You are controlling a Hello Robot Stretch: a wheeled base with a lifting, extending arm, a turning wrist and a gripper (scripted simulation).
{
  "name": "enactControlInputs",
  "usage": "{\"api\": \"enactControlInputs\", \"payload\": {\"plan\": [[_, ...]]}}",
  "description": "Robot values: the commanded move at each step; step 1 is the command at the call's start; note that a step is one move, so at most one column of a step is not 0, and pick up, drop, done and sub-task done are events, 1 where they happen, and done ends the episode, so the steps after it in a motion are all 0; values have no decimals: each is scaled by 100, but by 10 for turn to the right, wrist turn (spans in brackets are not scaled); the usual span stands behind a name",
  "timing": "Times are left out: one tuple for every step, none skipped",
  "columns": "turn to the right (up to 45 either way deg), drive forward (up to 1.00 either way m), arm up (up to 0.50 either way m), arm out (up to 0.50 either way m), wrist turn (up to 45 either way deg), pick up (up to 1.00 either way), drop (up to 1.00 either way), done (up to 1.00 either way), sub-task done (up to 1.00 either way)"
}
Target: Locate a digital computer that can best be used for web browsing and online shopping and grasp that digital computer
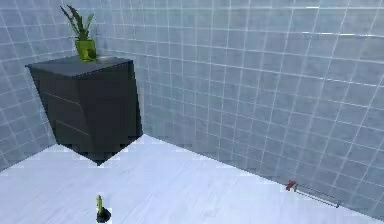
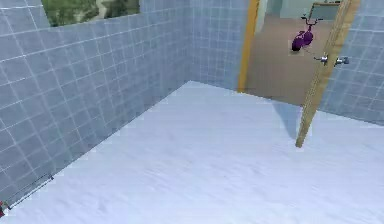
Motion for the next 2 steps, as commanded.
{"api": "enactControlInputs", "payload": {"plan": [[450,0,0,0,0,0,0,0,0],[450,0,0,0,0,0,0,0,0]]}}
